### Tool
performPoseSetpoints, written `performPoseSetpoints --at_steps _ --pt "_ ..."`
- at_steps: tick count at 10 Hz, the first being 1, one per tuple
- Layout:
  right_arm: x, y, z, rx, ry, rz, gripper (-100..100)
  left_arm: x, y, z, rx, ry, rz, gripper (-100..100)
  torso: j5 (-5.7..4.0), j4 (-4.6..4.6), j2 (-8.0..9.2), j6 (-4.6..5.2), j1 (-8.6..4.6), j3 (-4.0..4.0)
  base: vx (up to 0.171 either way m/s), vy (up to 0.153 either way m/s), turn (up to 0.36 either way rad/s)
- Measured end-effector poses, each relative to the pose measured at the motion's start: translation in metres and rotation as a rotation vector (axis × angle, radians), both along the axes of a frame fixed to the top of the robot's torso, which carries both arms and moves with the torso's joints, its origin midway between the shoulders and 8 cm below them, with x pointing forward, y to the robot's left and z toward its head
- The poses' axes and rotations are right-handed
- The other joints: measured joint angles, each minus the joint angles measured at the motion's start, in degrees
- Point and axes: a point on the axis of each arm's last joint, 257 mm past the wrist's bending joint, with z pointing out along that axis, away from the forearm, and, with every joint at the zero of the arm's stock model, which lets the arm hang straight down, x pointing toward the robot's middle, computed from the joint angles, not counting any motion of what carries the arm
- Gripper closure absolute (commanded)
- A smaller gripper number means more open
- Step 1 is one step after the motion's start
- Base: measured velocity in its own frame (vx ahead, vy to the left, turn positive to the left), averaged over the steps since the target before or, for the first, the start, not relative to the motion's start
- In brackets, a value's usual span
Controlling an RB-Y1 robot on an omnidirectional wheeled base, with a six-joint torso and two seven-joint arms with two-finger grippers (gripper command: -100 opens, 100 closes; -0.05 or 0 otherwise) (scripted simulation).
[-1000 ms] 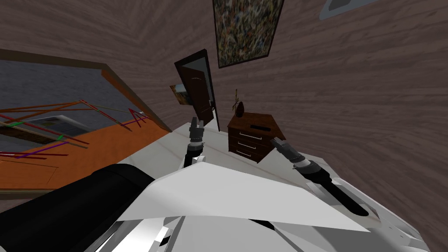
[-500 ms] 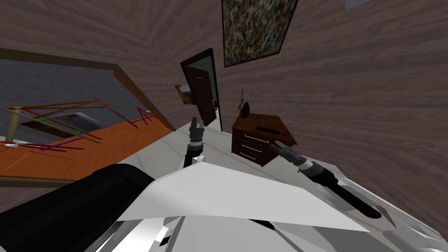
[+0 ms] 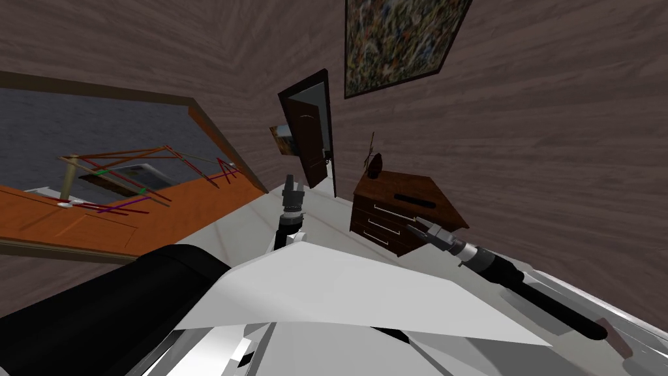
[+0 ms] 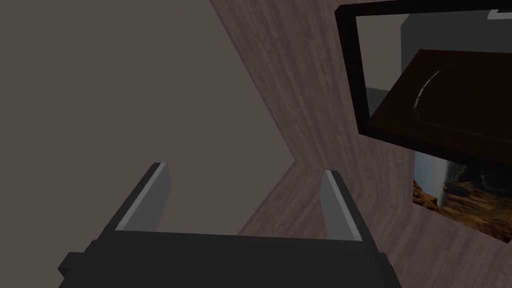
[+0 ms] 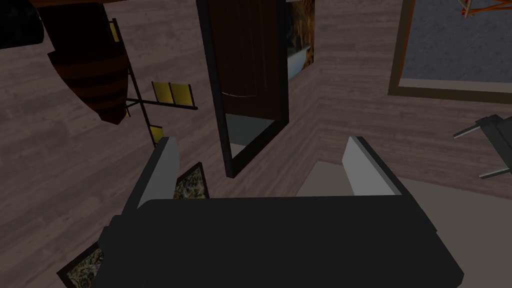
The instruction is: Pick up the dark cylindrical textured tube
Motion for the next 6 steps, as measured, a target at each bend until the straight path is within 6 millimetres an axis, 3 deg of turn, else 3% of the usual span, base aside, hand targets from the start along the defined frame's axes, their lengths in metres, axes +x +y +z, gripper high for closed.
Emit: performPoseSetpoints --at_steps 6 --pt "-0.02 -0.072 -0.038 -0.31 0.092 0.04 -100 0.0 0.0 0.0 0.0 0.0 0.0 0 0.0 0.0 0.01 0.0 -0.04 0.0 0.078 0.079 0.107"
